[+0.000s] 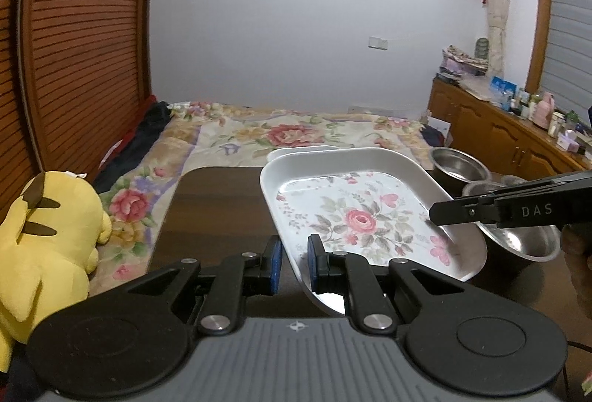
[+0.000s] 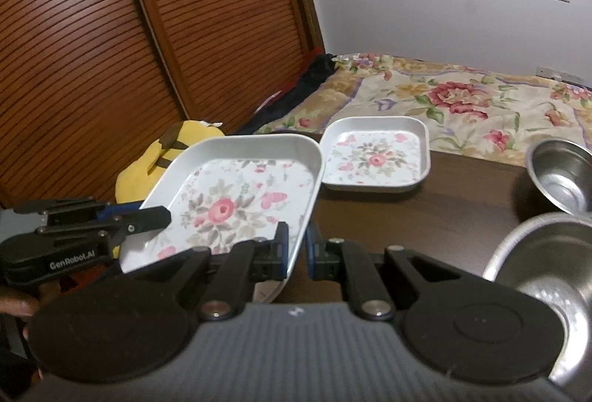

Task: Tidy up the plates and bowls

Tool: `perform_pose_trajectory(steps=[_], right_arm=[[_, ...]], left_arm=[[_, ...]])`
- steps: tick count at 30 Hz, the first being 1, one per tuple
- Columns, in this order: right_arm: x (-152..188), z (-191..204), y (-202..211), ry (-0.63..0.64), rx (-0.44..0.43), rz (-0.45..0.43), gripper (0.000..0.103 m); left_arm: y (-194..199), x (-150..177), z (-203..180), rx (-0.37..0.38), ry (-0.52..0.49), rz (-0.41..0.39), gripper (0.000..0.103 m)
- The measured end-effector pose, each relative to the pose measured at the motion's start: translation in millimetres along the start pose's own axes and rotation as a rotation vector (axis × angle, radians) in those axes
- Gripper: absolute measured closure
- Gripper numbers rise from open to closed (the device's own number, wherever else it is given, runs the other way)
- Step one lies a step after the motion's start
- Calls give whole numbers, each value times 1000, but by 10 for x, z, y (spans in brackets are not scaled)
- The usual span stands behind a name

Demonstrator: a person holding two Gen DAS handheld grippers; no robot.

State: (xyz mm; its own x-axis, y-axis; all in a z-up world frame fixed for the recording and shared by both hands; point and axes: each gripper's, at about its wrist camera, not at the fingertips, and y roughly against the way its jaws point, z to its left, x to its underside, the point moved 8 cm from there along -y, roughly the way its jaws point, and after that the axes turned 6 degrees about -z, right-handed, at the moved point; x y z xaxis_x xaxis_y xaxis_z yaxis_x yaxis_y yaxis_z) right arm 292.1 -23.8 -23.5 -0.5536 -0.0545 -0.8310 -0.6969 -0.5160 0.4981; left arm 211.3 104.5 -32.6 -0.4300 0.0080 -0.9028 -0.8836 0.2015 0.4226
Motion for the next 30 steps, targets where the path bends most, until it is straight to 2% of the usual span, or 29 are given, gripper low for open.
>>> perform_pose_trajectory(steps=[14,30], right_arm=[[179,-96,514,-30,33,-44,92],[538,-118,725,-58,34,-41,92]], left_arm=[[299,64,-400,62,-30,-12,88],[335,388,-461,84,-17,45,88]])
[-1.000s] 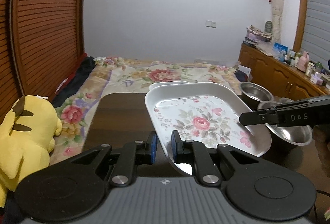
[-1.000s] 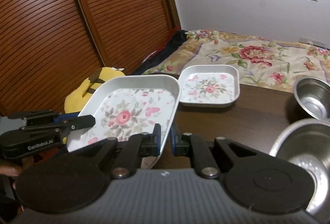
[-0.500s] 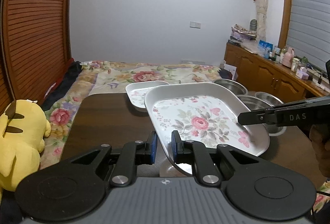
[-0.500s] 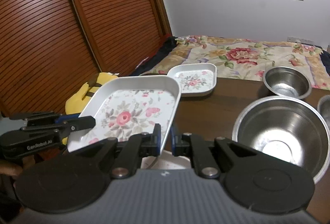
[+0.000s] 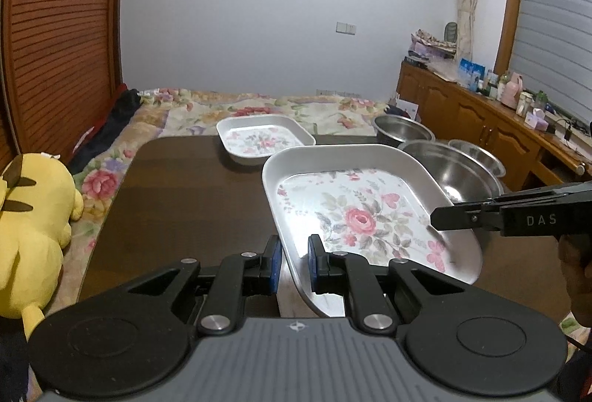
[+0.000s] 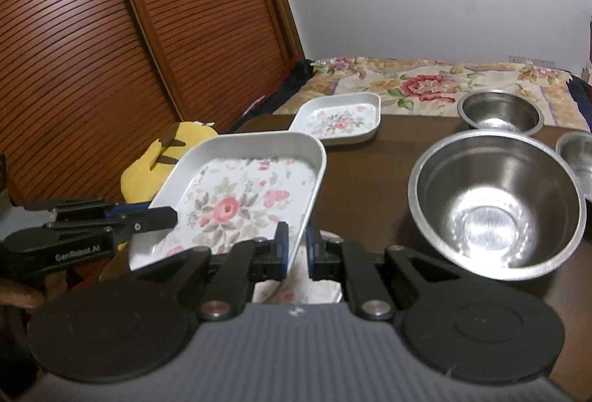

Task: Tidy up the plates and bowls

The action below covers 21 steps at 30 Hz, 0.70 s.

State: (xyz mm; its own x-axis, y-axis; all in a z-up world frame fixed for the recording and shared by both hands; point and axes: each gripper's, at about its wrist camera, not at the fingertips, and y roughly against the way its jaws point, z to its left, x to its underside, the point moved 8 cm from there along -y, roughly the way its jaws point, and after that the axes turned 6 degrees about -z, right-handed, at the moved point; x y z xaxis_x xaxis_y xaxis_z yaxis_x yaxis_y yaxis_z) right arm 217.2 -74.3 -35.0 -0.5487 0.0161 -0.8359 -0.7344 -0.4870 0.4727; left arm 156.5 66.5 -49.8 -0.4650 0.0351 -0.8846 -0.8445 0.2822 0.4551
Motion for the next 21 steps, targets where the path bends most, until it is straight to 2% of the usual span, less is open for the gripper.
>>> perform_pose_trajectory(steps=[12,21], right_arm=[[72,-5,-8,-45,-4,35,92],[286,-89,-18,-66,26,41,92]], left_arm=[[-75,157,-46,15,2,37,88],[-209,279,-74,10,-17,70,88]])
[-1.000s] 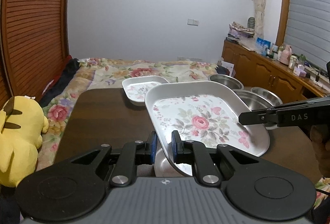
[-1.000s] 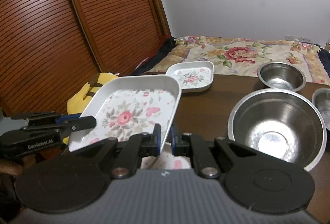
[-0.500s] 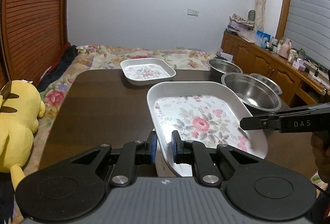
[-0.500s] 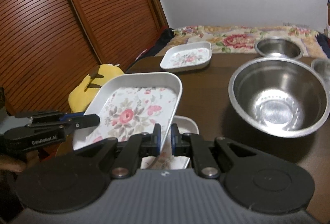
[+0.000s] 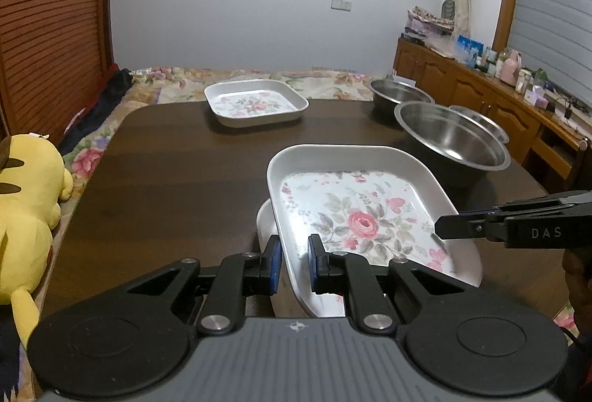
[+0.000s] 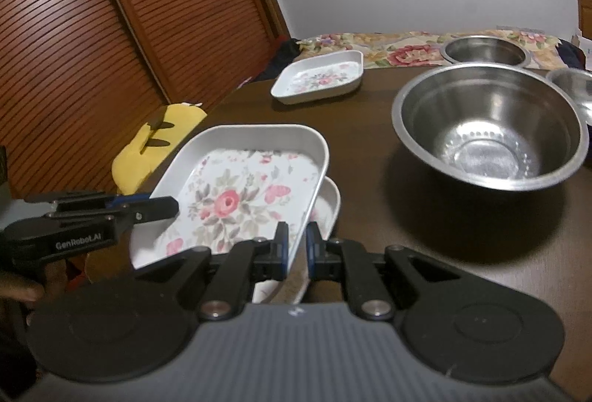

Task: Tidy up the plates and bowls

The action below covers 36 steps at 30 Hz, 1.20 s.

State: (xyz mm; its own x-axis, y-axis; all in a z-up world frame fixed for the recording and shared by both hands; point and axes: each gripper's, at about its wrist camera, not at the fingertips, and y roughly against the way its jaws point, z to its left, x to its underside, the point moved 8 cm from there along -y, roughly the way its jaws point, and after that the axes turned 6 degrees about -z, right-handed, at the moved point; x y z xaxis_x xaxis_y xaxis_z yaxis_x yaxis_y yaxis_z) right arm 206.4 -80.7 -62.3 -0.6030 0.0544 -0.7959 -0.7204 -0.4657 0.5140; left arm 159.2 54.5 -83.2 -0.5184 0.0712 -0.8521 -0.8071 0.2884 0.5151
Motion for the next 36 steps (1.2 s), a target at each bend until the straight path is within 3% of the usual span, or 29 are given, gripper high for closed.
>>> perform_pose_trajectory(steps=[17,25,36], right_arm=[[121,-5,-40,-7,29,-43,92],[168,53,-34,48,63,-91,91],[233,60,-26,79,93,-138,89]], left_arm=[[-91,134,-10,-27,-31,21,87],[-97,173,4,-65,-76,10,87],[-169,238,63,-71,-56,32,87]])
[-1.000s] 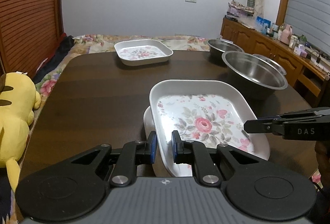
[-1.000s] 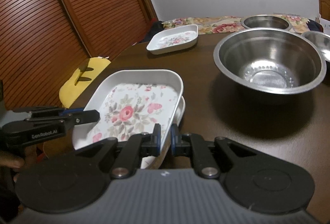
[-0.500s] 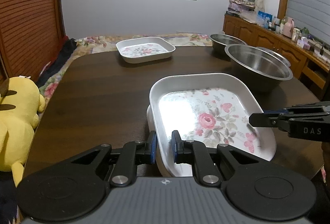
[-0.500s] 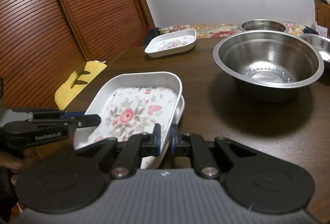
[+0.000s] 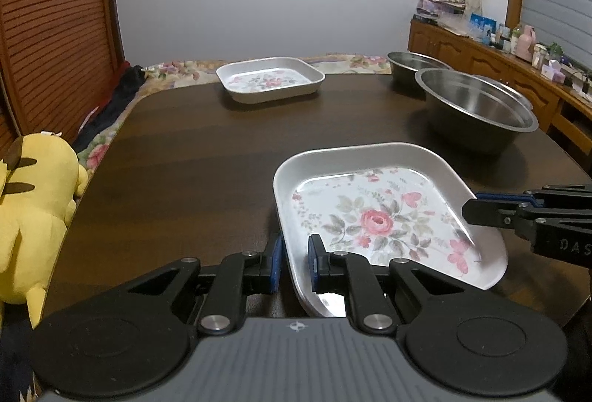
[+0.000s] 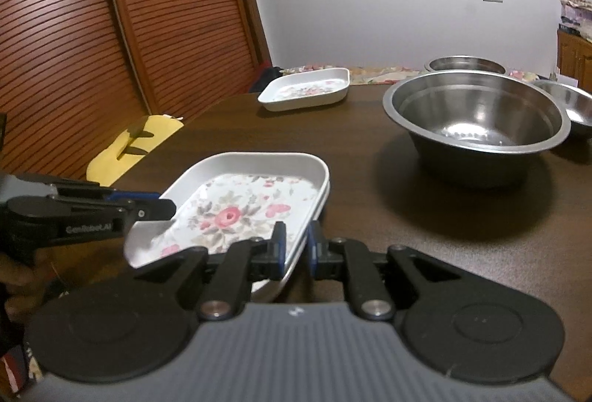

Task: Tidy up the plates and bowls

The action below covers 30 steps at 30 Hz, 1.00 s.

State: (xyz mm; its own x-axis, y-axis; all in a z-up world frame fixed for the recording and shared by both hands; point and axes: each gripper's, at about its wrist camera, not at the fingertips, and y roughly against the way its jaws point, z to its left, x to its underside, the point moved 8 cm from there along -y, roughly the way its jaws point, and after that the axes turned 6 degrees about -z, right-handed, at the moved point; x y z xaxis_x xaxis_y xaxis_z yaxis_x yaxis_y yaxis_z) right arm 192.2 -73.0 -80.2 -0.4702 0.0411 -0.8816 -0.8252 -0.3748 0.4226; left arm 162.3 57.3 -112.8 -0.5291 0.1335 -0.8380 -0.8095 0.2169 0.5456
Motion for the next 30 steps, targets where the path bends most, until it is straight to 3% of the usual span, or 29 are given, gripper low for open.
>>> perform_pose_trajectory(steps=[19,30], right_arm=[[-9,-7,14,-20,-4,-9,89],[-313,-19,185,0,-6,-65,89]], left_arm=[[7,-18,16,4,17,-10,87],[146,-226,22,3,18,-70,85]])
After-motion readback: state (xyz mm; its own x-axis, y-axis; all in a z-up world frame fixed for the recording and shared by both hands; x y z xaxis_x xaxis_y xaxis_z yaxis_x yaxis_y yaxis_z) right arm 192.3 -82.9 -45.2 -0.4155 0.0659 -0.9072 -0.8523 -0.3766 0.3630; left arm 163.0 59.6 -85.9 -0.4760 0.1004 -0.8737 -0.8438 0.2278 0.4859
